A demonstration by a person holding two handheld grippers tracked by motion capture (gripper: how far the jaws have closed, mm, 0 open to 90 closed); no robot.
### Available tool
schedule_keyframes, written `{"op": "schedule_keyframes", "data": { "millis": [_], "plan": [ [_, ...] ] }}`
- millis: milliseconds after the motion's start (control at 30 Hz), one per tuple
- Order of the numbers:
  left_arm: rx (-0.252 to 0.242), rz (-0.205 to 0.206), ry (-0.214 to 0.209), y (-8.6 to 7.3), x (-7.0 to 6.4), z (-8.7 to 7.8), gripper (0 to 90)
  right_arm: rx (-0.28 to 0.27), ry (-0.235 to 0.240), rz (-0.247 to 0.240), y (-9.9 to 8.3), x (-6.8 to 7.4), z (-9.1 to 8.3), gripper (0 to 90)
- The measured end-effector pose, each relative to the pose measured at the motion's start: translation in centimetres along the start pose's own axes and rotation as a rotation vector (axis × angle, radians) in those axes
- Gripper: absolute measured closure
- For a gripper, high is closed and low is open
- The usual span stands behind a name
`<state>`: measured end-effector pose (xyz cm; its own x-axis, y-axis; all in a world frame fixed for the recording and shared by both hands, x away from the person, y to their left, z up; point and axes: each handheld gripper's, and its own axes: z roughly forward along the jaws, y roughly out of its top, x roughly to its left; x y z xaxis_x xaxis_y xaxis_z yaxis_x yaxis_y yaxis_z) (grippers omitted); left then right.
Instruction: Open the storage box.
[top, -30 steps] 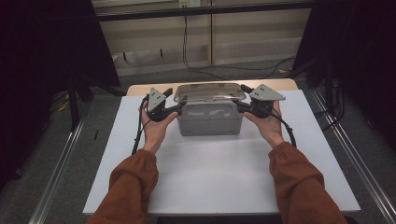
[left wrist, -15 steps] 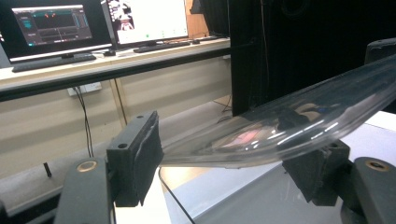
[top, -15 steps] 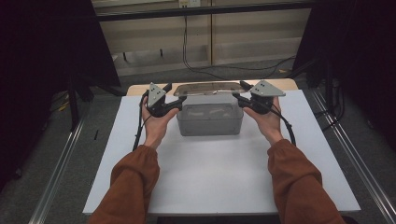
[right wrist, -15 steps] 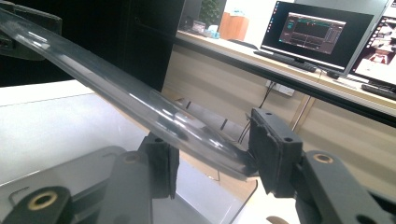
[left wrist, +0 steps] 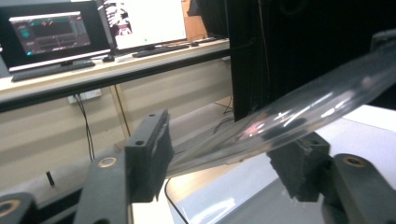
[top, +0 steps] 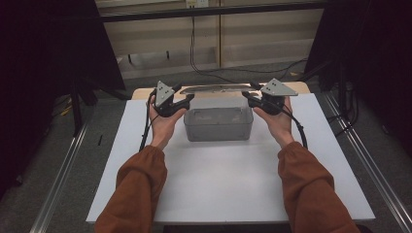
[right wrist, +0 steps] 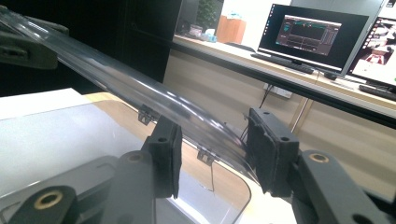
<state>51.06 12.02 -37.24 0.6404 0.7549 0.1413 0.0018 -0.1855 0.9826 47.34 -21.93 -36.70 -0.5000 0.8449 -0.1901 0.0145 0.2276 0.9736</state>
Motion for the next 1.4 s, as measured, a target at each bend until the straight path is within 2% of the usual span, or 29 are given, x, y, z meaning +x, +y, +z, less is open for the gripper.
{"op": "schedule_keyframes", "data": {
  "millis": [67,133,200,300,400,500,567,800,933,1033,1167,1233,1400],
  "plan": [
    [0.001,-0.003,0.001,-0.1,0.2,0.2,41.4,-0.001,0.0,0.006,0.1,-0.1,0.1,55.5],
    [-0.001,-0.033,0.002,-0.3,0.6,0.3,41.6,-0.007,-0.005,0.009,0.2,-0.1,0.2,55.6],
    [0.005,-0.027,0.01,-0.5,0.9,0.5,43.3,-0.011,-0.006,0.01,0.3,-0.2,0.3,55.7],
    [0.011,-0.031,0.003,-0.6,1.1,0.7,43.9,-0.012,-0.004,0.012,0.4,-0.4,0.4,56.2],
    [0.014,-0.017,-0.001,-0.5,1.2,1.0,45.8,-0.015,-0.006,0.01,0.6,-0.4,0.5,56.5],
    [0.005,-0.026,-0.011,-0.4,1.3,1.3,50.9,-0.017,-0.006,0.017,0.5,-0.6,0.6,56.3],
    [-0.001,-0.049,-0.028,-0.3,1.2,1.5,51.9,-0.022,-0.003,0.024,0.5,-0.7,0.6,56.8],
    [0.009,-0.02,-0.019,-0.4,1.3,1.7,56.3,-0.018,-0.002,0.027,0.2,-0.9,0.7,53.7],
    [0.013,-0.02,-0.02,-0.3,1.4,1.8,57.9,-0.008,-0.009,0.044,-0.2,-1.5,1.0,52.8],
    [0.007,-0.026,-0.015,-0.2,1.4,1.9,58.3,-0.004,-0.007,0.045,-0.5,-1.6,1.1,53.0],
    [0.012,-0.012,-0.013,0.2,1.4,1.9,58.9,-0.004,0.006,0.036,-0.3,-1.7,1.4,55.0],
    [0.017,-0.011,-0.011,0.3,1.5,1.9,59.2,-0.003,-0.001,0.023,0.1,-1.6,1.7,56.4],
    [0.006,-0.007,-0.002,0.2,1.7,2.1,60.7,-0.002,-0.003,0.03,0.0,-1.9,2.1,57.8]
  ]
}}
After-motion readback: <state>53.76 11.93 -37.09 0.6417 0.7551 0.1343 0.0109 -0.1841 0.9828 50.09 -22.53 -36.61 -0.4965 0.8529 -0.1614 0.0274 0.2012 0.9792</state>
